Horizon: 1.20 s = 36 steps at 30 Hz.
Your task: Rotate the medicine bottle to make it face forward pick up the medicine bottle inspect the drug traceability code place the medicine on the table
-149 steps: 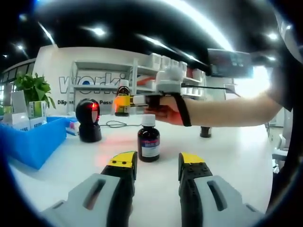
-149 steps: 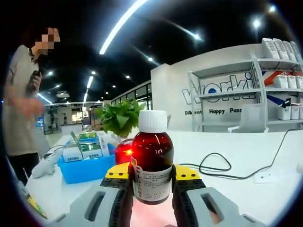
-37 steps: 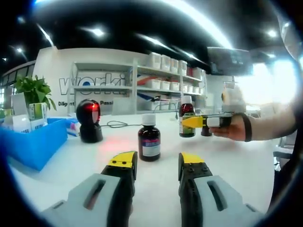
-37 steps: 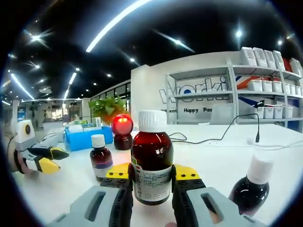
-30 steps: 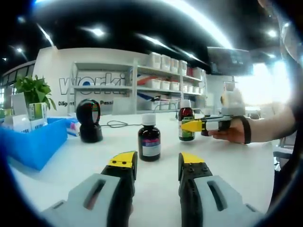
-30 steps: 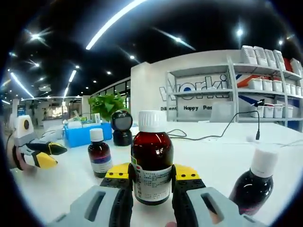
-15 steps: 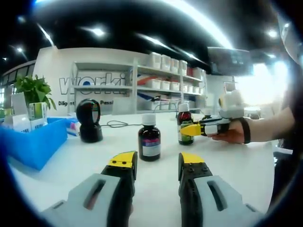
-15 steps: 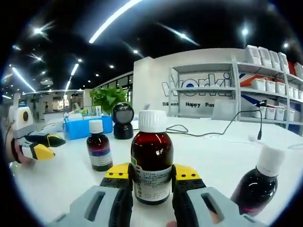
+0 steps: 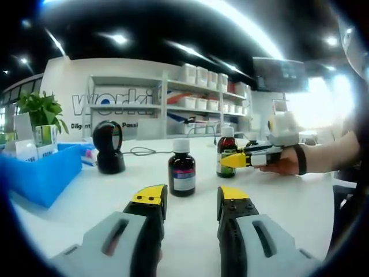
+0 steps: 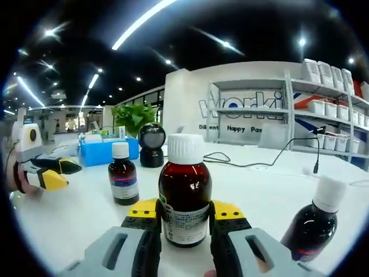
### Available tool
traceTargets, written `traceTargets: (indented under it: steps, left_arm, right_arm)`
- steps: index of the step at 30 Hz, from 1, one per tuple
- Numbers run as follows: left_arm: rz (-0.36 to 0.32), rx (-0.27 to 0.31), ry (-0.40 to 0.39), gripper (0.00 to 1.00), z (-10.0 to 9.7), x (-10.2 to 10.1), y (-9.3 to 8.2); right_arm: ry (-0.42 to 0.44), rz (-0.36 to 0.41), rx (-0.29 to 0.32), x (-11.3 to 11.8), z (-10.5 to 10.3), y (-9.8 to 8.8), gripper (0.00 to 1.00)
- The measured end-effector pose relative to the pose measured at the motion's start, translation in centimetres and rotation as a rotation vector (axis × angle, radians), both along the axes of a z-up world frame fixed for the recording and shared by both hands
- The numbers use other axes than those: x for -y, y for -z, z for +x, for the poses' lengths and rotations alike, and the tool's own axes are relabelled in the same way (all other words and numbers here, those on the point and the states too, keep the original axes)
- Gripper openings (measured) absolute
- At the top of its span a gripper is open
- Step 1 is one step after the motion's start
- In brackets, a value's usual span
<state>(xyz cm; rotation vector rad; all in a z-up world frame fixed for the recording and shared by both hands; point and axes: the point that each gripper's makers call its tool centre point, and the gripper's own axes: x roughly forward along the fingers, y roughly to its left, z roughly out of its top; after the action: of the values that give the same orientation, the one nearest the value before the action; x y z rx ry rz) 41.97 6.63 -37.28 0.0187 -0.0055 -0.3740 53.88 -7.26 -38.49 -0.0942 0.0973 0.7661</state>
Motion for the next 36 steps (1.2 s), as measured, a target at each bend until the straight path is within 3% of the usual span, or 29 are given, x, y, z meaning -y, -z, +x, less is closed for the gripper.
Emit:
traceTargets:
  steps: [4,5,7,12,36]
  left_arm:
    - [0.000,0.001,0.000,0.26,0.0,0.0,0.0]
    - [0.000,0.001,0.000,0.26,0.0,0.0,0.0]
    - [0.000,0.001,0.000,0.26,0.0,0.0,0.0]
    - [0.005,-0.002,0.000,0.26,0.0,0.0,0.1]
    - [0.013,-0.001,-0.007,0.26,0.0,-0.1,0.0]
  right_arm:
    - [-0.052,0.053,-0.054,-0.3,-0.3,-0.2,0.30]
    - [-0.053,0.100,-0.042,-0.2,-0.1,-1.0,0.33]
    - [-0.054,0.080,-0.014,0.1,0.0,-1.3,0.39]
    - [-0.075,0.046,0.046,0.5,-0.4,-3.2,0.40]
    - [-0.042,0.135,0.105,6.5,-2.8,-8.7,0.37]
